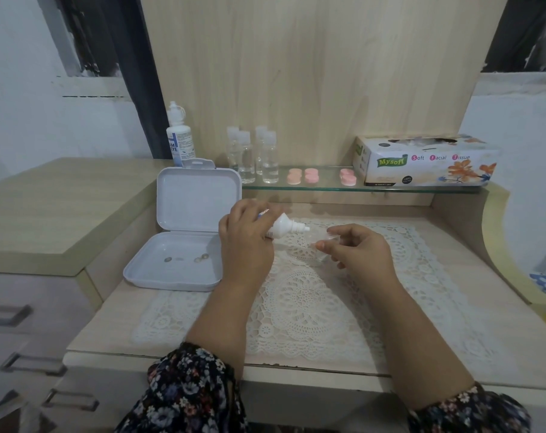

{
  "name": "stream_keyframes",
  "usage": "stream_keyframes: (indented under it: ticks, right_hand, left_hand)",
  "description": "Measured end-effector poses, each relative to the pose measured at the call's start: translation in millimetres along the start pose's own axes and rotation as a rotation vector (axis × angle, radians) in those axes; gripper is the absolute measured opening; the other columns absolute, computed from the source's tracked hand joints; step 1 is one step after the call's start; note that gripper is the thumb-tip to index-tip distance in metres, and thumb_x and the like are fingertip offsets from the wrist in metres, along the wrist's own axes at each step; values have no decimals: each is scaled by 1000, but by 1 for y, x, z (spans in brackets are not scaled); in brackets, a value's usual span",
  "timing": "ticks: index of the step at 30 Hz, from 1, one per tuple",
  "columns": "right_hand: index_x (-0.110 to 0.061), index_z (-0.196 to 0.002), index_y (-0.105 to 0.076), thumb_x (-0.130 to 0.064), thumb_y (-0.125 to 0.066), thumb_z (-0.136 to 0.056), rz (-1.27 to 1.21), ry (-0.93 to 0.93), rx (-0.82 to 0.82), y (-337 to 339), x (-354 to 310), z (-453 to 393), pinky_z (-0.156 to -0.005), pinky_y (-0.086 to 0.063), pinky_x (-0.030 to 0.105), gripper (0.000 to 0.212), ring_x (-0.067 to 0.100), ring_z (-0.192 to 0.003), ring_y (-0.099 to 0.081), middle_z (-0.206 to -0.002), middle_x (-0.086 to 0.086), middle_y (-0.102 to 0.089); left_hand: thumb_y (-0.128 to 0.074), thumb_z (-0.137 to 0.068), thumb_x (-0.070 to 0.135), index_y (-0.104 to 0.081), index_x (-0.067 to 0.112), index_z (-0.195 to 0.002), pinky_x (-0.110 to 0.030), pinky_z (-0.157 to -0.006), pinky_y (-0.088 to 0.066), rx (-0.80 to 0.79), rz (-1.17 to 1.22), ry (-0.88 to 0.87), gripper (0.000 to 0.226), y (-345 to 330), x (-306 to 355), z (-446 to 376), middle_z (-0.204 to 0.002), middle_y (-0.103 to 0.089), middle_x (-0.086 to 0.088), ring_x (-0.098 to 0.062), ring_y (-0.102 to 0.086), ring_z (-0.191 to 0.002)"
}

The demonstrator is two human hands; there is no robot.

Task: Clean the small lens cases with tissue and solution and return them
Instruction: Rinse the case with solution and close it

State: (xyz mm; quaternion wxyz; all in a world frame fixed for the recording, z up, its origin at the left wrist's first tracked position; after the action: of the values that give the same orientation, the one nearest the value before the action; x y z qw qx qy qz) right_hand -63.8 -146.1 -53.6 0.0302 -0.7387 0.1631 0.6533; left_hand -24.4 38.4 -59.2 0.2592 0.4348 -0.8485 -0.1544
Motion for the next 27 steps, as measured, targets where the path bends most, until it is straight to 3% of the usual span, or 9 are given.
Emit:
stream_keyframes:
  ticks: [15, 27]
  right_hand:
    - [-21, -94, -71, -21, -86, -70, 12, 8, -14, -1, 1, 1, -74, -55, 37, 28, 12, -66, -61, -75, 2, -65]
    - [-22, -93, -71, -21, -85, -71, 25, 19, -20, 0, 2, 1, -70, -53, 30, 26, 11, -66, -61, -76, 4, -65]
  left_hand:
    - [-68, -56, -11, -69, 24, -102, -36, -85, -26, 3, 42, -13, 58, 0, 1, 0, -104, -65, 5, -18, -43, -110]
    - [-65, -55, -12, -58, 33, -101, -38, -84, -26, 42, 85, -23, 65, 1, 2, -1, -102, -66, 4, -18, -44, -108]
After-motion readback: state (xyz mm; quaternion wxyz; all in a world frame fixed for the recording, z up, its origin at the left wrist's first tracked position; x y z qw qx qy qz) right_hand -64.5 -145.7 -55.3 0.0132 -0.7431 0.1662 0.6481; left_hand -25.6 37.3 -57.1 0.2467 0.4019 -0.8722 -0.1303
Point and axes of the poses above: each hand's wrist, its own z-axis away from the middle knuckle, its own y-axis out of the back of the hand, x = y × z, the point moved 1 cm from there along -z, towards the middle knuckle
